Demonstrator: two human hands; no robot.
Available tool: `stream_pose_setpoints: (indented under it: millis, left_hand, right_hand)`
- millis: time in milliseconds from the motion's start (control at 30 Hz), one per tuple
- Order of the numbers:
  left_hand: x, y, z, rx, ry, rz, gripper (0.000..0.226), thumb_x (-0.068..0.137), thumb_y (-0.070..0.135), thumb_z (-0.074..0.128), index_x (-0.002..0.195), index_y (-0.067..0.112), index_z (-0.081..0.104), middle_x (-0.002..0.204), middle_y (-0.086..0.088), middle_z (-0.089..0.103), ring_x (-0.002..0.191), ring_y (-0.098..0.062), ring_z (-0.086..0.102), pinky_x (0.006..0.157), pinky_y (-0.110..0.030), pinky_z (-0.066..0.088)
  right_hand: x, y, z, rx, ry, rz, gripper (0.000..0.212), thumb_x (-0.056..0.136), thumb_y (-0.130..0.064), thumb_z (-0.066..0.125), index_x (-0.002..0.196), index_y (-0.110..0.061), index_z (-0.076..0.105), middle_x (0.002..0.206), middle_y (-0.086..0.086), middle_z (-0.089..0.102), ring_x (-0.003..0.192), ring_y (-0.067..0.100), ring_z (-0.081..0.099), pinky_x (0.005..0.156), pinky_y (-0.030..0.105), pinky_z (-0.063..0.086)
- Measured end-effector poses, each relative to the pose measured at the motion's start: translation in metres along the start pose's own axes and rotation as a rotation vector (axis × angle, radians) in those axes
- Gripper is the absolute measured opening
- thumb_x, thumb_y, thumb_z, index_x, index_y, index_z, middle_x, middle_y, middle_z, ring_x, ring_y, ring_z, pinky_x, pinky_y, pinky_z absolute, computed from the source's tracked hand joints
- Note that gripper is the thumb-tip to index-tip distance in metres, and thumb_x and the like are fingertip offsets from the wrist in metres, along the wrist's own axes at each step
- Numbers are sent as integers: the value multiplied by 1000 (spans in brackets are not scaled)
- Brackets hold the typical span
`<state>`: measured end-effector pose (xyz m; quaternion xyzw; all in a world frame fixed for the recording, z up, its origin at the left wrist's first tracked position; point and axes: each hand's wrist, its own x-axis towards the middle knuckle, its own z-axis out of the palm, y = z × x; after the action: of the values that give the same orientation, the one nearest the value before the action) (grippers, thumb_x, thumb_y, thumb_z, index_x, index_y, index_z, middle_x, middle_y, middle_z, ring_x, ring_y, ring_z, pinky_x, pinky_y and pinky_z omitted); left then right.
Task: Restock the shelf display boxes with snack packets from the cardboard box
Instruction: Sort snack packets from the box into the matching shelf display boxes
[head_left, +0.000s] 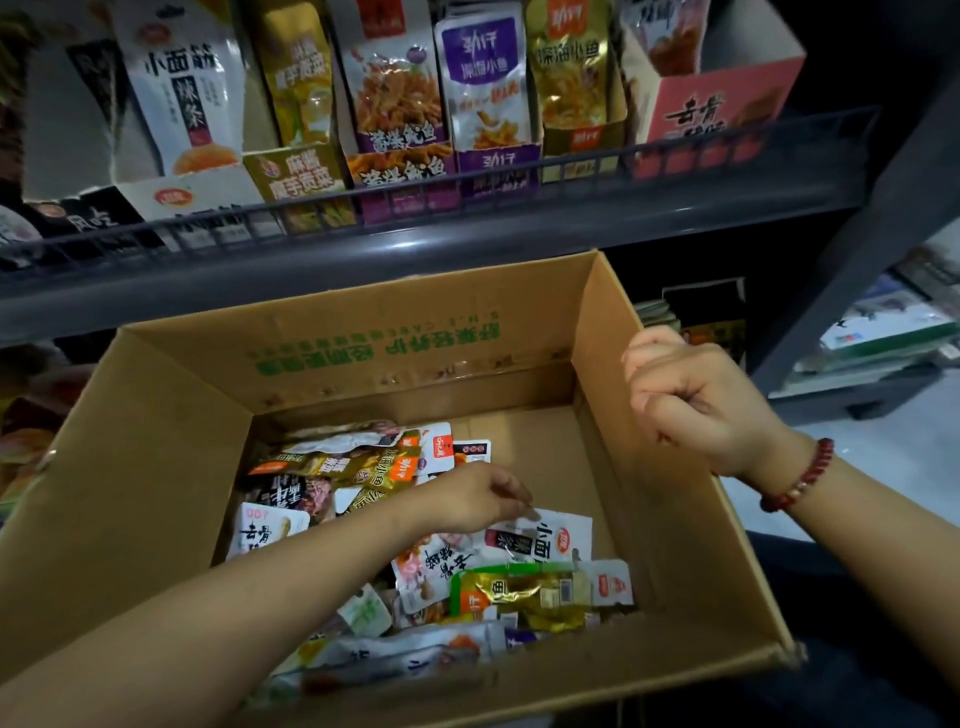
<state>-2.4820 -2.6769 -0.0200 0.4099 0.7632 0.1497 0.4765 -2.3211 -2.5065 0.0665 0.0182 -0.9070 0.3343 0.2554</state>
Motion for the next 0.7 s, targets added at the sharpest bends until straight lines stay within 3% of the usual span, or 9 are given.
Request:
stream_pose_setpoints:
  millis: [133,233,300,400,567,633,700]
  left_hand:
    - [3,6,7,-14,-23,0,28,95,28,61,119,16,64,115,-3,65,97,-15,60,72,-21,49]
    - [6,9,14,-9,-19,13,28,95,27,60,119,12,64,109,-3,64,86,-8,57,63,-9,45]
    - [6,10,20,-34,-45,12,28,96,23,60,121,10,63,106,0,64,83,-5,59,67,-8,49]
    - [10,7,29,-39,-83,28,31,94,22,62,123,11,62,116,-2,66,97,-16,67,88,-28,55]
    - [12,9,44,147,-159,101,58,90,41,65,141,17,49,144,0,49,128,-15,49,108,-28,40]
    - [14,11,47,225,-184,143,68,88,45,66,144,14,44,148,-2,43,132,-18,45,111,-31,38]
    - [18,13,47,249,-191,152,64,87,44,68,140,13,50,138,-5,52,123,-20,53,103,-31,45]
  right_hand:
    - [-7,7,-16,-20,10,24,41,81,-17,38,42,-7,44,48,0,40,53,12,39,75,42,38]
    - [-9,10,-27,-89,27,29,42,80,-16,40,41,-2,42,45,7,38,47,23,39,70,42,40]
    - [-10,10,-29,-153,-17,41,42,81,-21,41,43,-4,45,45,4,39,48,22,41,74,40,41]
    - [-13,9,-29,-184,-66,87,40,81,-28,44,46,-13,54,48,-2,44,53,15,45,80,34,41]
    - [-15,5,-29,-186,-124,107,35,80,-29,44,51,-20,62,50,-3,51,57,10,49,91,33,38]
    - [-15,5,-29,-189,-138,120,35,80,-29,43,52,-21,62,51,-1,53,58,11,49,93,34,37]
    - [-14,5,-28,-195,-149,135,38,81,-31,42,52,-19,63,51,1,54,58,14,51,94,32,36]
